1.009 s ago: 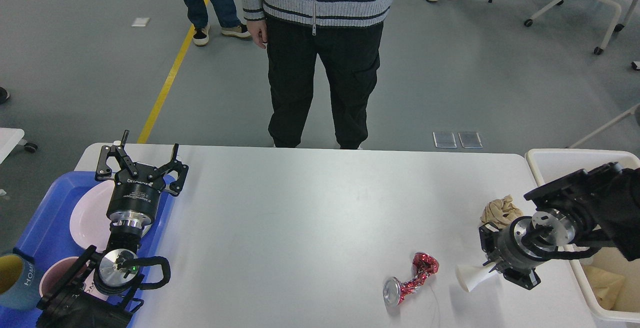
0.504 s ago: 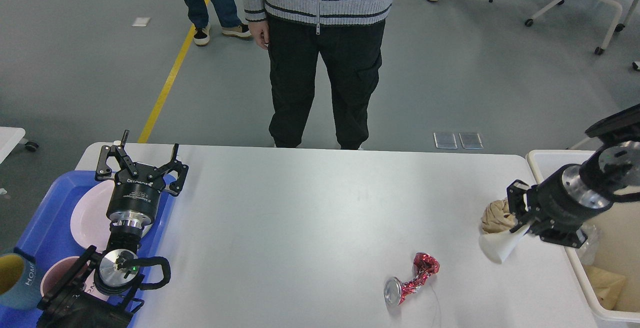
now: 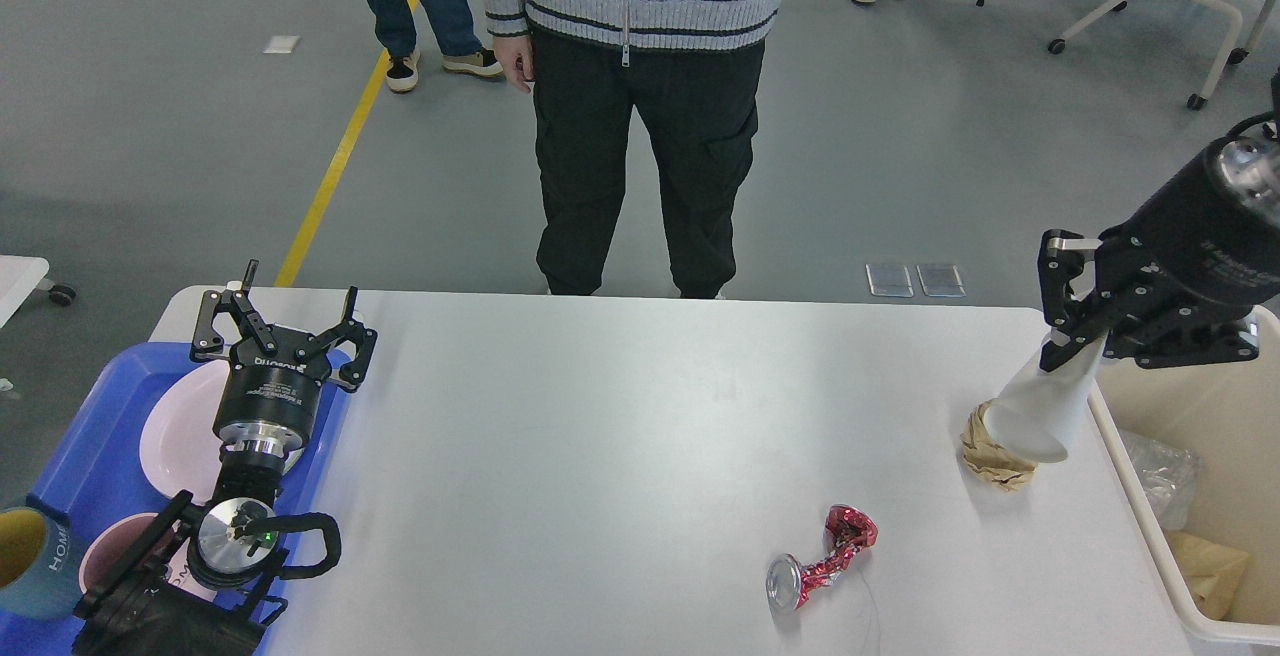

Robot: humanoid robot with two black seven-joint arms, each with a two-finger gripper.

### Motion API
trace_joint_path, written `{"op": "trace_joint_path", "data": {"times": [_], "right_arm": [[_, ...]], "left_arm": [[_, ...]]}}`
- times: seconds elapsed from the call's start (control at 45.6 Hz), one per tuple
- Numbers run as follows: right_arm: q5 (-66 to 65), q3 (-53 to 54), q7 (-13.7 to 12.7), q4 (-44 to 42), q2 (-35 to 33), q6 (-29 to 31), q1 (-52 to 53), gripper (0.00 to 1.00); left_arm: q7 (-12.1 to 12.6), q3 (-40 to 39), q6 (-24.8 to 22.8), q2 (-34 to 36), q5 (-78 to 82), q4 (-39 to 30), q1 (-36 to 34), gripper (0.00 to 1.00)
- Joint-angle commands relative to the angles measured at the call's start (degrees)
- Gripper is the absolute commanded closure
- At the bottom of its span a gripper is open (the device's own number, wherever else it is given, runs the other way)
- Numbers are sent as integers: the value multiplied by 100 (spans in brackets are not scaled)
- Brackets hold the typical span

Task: Tidy desktop
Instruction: 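Lift the white paper cup and carry it over the white bin, then lower the paper cup into the bin and release it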

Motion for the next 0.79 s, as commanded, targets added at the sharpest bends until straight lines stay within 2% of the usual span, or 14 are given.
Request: {"op": "trace_joint_path", "data": {"times": [0.0,0.373,0.526,0.658,0.767], "right_arm": [[12,-10,8,-8,36,-24,39,100],[-14,-493,35,-60,-16,-112,65,100],[-49,-687,52,-359,-34,-235,48,100],[-172,-828,52,-710,-560,-437,-241,100],[-382,-793,52,-1298,-1167,-911,-899,100]], "left_arm": [[0,0,0,-3,-8,0,0,4],[0,0,0,-3,0,0,0,4],[0,0,0,6,-9,0,0,4],[0,0,0,-3,0,0,0,4],[0,0,0,-3,0,0,0,4]]}}
